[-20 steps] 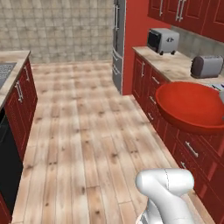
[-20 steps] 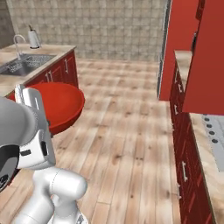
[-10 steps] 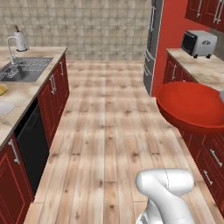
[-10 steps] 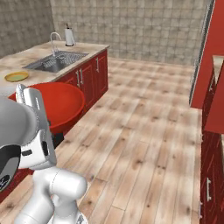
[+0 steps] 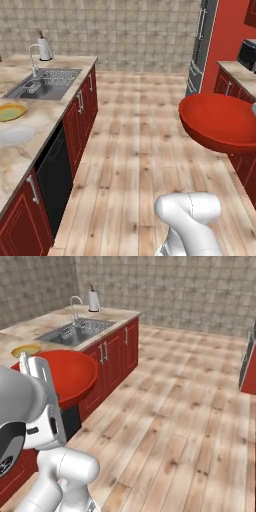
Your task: Move the bowls from the cabinet to the plates on the dining table.
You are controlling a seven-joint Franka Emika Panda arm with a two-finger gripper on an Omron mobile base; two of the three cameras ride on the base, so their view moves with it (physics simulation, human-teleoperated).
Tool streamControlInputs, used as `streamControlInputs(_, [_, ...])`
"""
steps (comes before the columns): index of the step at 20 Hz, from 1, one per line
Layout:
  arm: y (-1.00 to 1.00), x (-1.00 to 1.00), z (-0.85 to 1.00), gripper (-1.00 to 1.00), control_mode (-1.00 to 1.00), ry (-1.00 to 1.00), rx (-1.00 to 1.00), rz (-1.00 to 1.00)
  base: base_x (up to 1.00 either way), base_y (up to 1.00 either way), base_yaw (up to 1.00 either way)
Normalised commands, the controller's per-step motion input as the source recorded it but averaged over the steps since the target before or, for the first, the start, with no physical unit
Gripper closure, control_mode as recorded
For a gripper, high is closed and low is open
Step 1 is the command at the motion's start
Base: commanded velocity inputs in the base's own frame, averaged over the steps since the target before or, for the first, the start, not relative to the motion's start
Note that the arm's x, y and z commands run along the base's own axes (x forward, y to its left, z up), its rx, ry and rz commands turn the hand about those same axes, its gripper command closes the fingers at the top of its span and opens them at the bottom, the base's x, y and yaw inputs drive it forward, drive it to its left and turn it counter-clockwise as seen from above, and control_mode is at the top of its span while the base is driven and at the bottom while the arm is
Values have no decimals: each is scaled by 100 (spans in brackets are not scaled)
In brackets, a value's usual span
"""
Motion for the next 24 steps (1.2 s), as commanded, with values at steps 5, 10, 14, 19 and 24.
streamControlInputs(5, [0,0,0,100,100,0,0,0,100,5,1])
streamControlInputs(10, [0,0,0,100,100,0,0,0,100,11,9])
streamControlInputs(14, [0,0,0,100,100,0,0,0,99,26,16])
streamControlInputs(19, [0,0,0,100,100,0,0,0,88,32,26])
streamControlInputs(24, [0,0,0,100,100,0,0,0,39,48,33])
